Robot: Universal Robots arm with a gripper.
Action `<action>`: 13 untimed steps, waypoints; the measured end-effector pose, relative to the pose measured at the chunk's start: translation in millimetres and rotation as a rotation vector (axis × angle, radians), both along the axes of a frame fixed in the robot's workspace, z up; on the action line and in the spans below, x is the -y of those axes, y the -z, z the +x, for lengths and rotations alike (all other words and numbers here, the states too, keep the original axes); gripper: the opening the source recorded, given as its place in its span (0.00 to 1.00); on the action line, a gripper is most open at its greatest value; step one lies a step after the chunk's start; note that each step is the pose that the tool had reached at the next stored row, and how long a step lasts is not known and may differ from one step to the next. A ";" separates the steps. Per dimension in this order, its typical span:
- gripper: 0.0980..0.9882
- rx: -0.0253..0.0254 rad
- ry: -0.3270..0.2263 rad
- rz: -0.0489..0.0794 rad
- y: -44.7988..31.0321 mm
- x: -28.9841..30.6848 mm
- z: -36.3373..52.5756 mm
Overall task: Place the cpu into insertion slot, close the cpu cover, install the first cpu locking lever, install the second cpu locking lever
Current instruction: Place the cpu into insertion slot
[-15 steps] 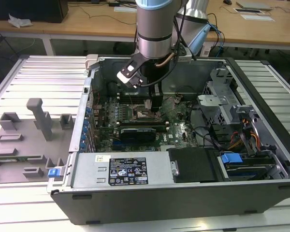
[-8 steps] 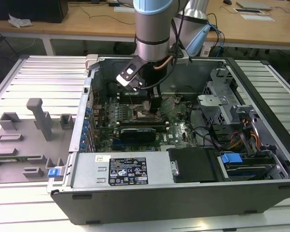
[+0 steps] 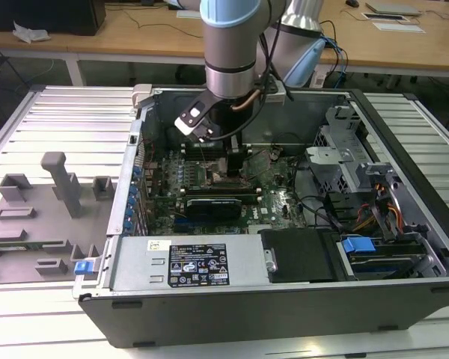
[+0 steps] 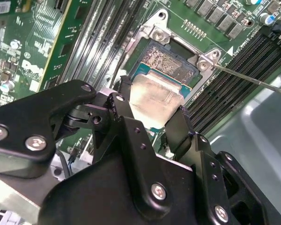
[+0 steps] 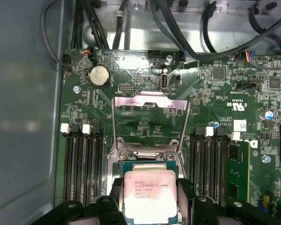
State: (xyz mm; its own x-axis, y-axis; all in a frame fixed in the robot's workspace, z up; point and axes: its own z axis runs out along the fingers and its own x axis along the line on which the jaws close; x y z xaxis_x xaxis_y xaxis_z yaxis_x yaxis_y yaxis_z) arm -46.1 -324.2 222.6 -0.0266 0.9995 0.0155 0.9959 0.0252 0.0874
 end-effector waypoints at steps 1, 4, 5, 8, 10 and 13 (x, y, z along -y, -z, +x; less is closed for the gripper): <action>0.50 -0.0002 0.008 0.000 1.4 -0.4 -1.0; 0.50 -0.0006 0.032 0.000 5.5 -1.4 -3.9; 0.50 -0.0006 0.039 0.000 6.8 -1.7 -4.8; 0.50 -0.0007 0.066 -0.001 13.2 -2.8 -7.7; 0.50 -0.0006 0.075 0.000 17.5 -3.7 -8.2; 0.50 -0.0007 0.072 -0.001 20.4 -4.8 -8.4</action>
State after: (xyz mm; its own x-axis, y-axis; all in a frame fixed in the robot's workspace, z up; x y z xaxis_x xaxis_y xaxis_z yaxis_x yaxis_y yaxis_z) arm -54.4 -319.4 202.3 0.0456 0.9988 0.0149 0.9951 -0.0467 0.0867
